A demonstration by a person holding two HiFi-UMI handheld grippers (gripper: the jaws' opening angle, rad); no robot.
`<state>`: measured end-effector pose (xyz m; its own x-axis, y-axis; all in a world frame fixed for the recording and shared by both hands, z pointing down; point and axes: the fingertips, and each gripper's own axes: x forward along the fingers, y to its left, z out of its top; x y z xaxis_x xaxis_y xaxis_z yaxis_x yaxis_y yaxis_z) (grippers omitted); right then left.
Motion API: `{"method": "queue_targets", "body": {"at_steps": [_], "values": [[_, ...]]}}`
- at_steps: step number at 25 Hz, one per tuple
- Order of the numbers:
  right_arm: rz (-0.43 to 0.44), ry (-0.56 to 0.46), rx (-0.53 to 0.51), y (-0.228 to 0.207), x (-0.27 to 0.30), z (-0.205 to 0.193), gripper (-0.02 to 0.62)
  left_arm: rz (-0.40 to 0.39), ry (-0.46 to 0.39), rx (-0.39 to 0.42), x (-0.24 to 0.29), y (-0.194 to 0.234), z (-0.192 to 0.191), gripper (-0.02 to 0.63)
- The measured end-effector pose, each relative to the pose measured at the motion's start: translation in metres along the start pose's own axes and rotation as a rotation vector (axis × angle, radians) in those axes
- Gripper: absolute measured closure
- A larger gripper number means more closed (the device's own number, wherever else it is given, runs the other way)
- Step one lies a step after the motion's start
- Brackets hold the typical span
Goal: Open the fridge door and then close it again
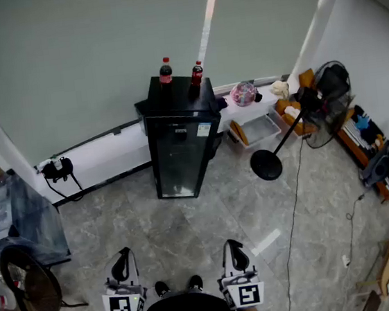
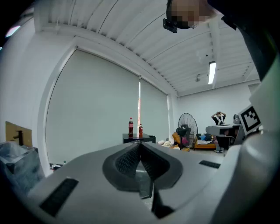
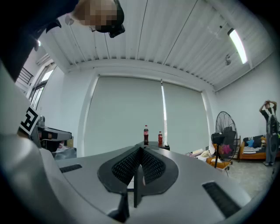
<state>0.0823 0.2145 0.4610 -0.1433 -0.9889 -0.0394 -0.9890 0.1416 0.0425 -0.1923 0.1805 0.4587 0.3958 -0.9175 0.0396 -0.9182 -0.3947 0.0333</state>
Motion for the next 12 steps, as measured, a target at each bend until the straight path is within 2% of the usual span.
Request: {"method": "queue_targets", "body": {"at_steps": [12], "values": [[0.003, -0.004, 0.018, 0.0007, -0.0013, 0.0003, 0.588, 0.011, 0.013, 0.013, -0.0039, -0.0001, -0.0042, 0.598]]}}
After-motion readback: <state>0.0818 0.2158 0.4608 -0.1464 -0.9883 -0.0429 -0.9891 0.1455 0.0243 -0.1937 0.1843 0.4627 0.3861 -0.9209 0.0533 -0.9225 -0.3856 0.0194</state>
